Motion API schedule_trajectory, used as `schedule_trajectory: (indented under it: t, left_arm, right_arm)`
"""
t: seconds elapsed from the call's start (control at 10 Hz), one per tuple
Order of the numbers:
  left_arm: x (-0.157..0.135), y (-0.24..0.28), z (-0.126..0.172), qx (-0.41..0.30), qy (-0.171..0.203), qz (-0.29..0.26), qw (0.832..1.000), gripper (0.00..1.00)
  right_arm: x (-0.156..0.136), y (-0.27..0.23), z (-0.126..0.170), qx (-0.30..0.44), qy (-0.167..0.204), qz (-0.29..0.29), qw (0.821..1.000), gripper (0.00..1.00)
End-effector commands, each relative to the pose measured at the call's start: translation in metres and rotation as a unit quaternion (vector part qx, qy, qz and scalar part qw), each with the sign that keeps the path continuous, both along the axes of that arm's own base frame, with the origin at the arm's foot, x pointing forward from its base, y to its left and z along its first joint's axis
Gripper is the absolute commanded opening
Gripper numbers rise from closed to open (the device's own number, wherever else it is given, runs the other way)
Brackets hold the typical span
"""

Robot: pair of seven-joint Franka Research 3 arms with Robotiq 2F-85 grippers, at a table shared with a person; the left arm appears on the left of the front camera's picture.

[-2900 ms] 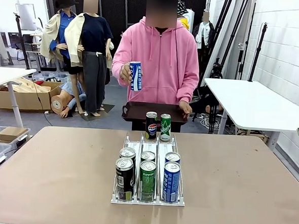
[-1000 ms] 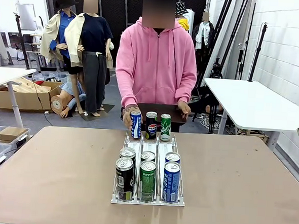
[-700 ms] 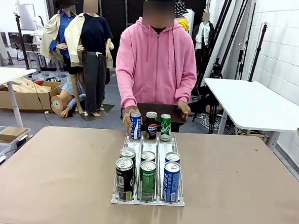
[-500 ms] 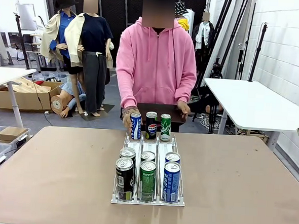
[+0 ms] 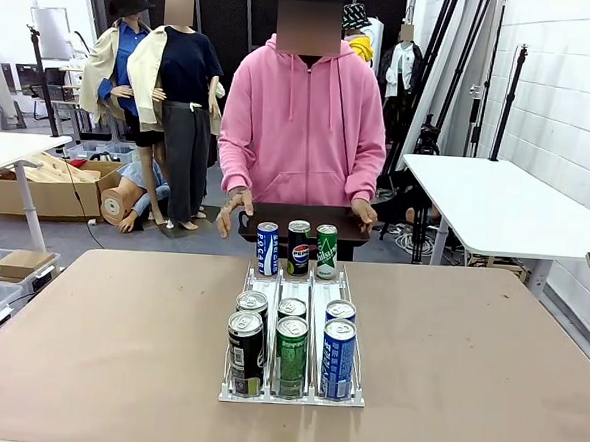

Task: Retrieve and hand over the desired beverage to the person.
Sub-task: Pick up a can of the same type that the person held from the Automatic Can Dispenser.

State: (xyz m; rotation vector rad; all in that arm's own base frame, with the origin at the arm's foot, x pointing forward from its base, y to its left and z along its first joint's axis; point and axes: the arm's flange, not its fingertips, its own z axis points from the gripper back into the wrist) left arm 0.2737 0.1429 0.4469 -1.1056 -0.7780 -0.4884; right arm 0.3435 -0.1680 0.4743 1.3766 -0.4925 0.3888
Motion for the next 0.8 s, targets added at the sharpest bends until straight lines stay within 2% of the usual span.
schedule_trajectory:
  t: [0.0, 0.1, 0.3, 0.7]
  left_arm:
    - [-0.001, 0.0, 0.003, -0.005, -0.005, -0.001, 1.0, 1.0]
    - [-0.001, 0.0, 0.003, -0.005, -0.005, -0.001, 1.0, 1.0]
    - [-0.001, 0.0, 0.003, -0.005, -0.005, -0.001, 1.0, 1.0]
    - [-0.001, 0.0, 0.003, -0.005, -0.005, -0.001, 1.0, 1.0]
  right_arm:
    - [0.0, 0.0, 0.0, 0.0, 0.0, 0.0, 1.0, 1.0]
    - [0.0, 0.0, 0.0, 0.0, 0.0, 0.0, 1.0, 1.0]
    - [0.006, 0.022, 0.019, -0.014, 0.021, 0.007, 1.0, 1.0]
    - [0.034, 0.085, 0.055, -0.097, 0.075, 0.021, 0.992, 1.0]
